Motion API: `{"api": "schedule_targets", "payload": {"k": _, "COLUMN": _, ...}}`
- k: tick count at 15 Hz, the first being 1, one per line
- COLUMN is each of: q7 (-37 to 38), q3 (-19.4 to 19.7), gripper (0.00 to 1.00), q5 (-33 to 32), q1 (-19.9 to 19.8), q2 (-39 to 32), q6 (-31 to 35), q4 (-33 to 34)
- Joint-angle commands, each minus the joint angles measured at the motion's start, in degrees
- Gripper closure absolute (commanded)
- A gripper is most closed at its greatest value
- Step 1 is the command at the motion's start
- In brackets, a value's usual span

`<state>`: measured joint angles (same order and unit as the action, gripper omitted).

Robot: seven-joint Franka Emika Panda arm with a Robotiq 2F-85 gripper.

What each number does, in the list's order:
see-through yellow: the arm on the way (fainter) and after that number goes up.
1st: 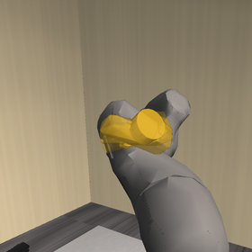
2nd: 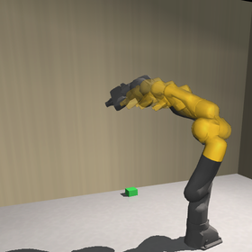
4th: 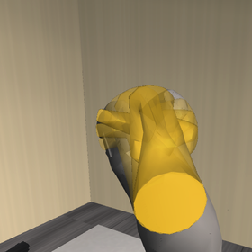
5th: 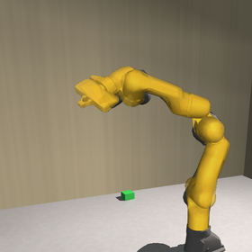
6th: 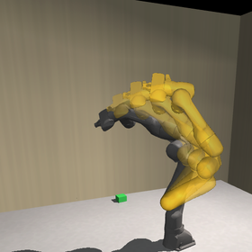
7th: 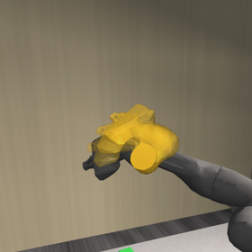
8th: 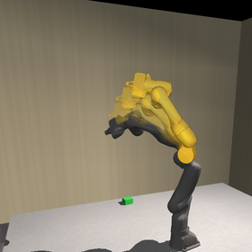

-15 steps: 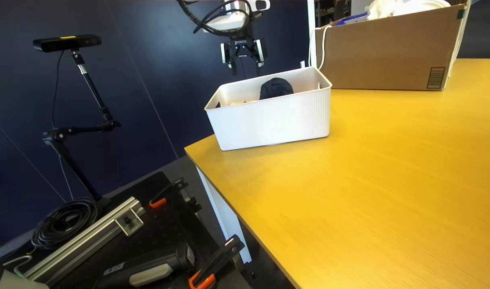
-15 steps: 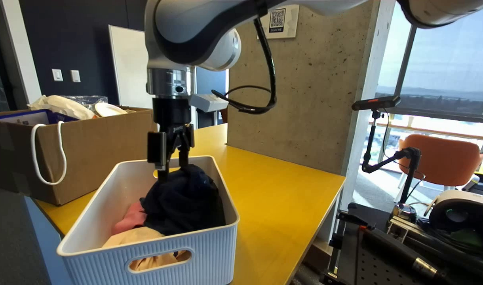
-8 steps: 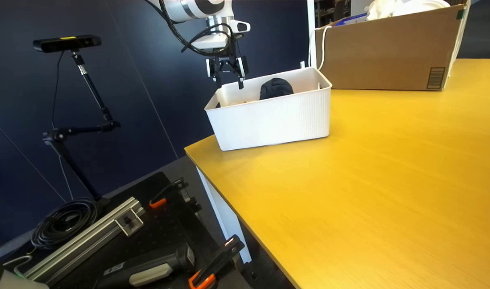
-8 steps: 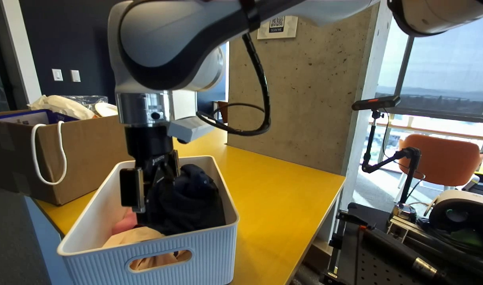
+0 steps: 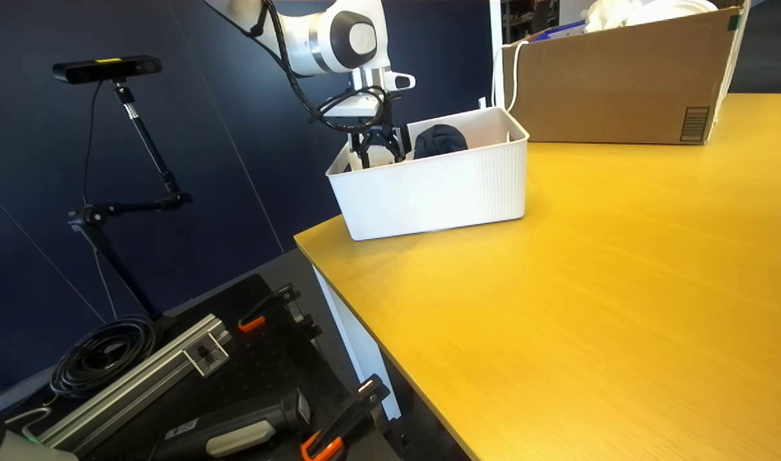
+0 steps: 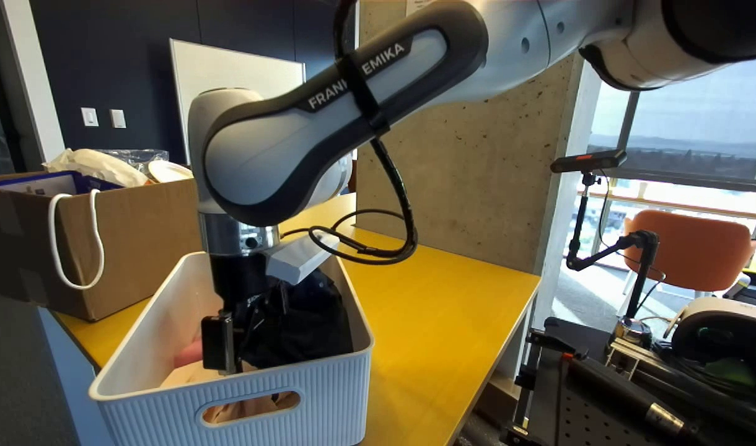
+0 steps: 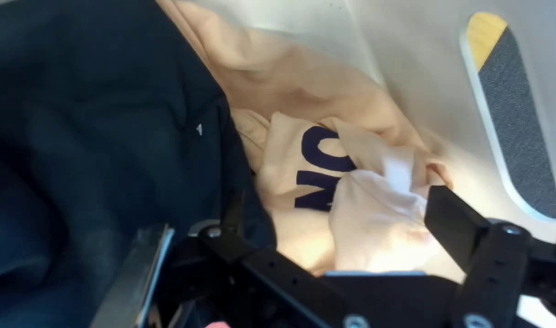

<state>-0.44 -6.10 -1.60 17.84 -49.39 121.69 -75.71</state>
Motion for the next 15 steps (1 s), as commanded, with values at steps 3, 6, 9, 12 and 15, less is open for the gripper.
{"api": "schedule_targets", "payload": {"k": 3, "q7": 1.04, "q3": 0.28, "gripper": 0.0, "q5": -1.73, "q1": 1.05, "q2": -7.78, "q6": 1.58, "q4": 8.69}}
{"api": "schedule_targets", "payload": {"k": 6, "q7": 1.67, "q3": 0.85, "gripper": 0.0, "q5": -2.33, "q1": 1.52, "q2": -10.8, "q6": 1.14, "q4": 11.66}}
{"api": "schedule_targets", "payload": {"k": 9, "q7": 1.9, "q3": 0.79, "gripper": 0.25, "q5": -2.53, "q1": 1.44, "q2": -12.4, "q6": 1.44, "q4": 13.49}}
{"api": "schedule_targets", "payload": {"k": 12, "q7": 2.26, "q3": 0.89, "gripper": 0.42, "q5": -2.5, "q1": 1.51, "q2": -12.9, "q6": 1.52, "q4": 14.42}}
{"api": "schedule_targets", "payload": {"k": 15, "q7": 2.56, "q3": 1.06, "gripper": 0.66, "q5": -2.46, "q1": 1.43, "q2": -12.89, "q6": 1.44, "q4": 14.76}}
